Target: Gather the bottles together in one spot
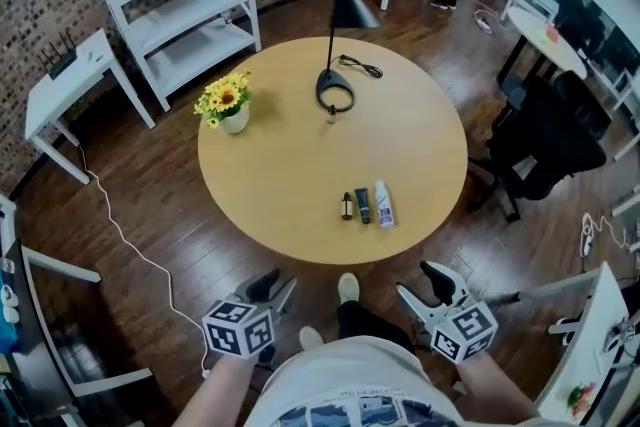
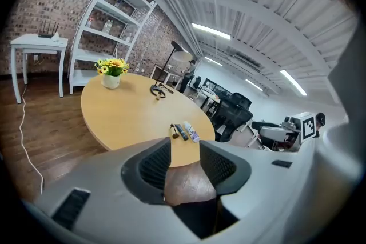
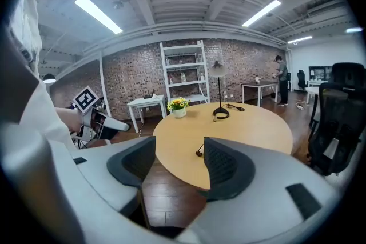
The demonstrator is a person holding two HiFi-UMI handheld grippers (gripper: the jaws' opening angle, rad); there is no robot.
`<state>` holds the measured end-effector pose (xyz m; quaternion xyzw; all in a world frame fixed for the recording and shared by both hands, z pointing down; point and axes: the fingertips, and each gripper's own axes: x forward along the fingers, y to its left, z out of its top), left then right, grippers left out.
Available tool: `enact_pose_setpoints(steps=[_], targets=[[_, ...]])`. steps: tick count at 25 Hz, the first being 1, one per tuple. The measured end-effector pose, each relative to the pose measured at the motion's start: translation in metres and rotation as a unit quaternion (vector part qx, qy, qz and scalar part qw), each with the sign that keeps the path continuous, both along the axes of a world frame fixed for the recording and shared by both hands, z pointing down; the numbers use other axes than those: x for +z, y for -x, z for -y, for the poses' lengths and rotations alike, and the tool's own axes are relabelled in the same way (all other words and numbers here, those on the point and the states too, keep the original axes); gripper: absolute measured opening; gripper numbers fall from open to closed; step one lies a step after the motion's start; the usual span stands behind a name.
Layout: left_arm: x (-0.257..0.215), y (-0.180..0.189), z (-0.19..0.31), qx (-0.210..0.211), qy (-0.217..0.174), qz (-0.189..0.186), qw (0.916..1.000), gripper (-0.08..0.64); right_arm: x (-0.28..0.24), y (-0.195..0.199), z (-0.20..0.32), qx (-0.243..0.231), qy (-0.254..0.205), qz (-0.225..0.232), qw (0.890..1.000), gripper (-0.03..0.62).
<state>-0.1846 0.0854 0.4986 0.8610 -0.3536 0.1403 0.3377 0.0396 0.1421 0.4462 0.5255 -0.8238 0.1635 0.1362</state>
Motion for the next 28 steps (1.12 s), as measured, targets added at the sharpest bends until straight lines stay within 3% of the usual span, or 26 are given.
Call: enact_pose_setpoints(steps=[4,8,12,19,28], targets=[[0.005,0.002,-0.016,0.004,0.004,0.01,0.9999,0.138,0.005,0.007,-0.016,-0.001,0.016,-0.007,1.0,0.287],[0.006,0.001,-0.018,0.001,0.006,-0.004,1.0,0.14,0.006,0.01,-0.011,-0.011,0.019,-0.016,1.0,0.287],[0.017,-0.013,-0.008,0.011,0.003,0.018,0.9998,0.143,0.011,0.003,0.003,-0.02,0.026,-0.014,0.999,0.288],[0.056,-0.08,0.042,0.028,0.039,0.058,0.9972,0.15,0.02,-0.041,0.041,-0.037,0.038,-0.015,0.998,0.287],[0.136,-0.178,0.139,0.035,0.08,0.158,0.9836,0.15,0.032,-0.132,0.096,-0.035,0.046,-0.006,0.998,0.288]])
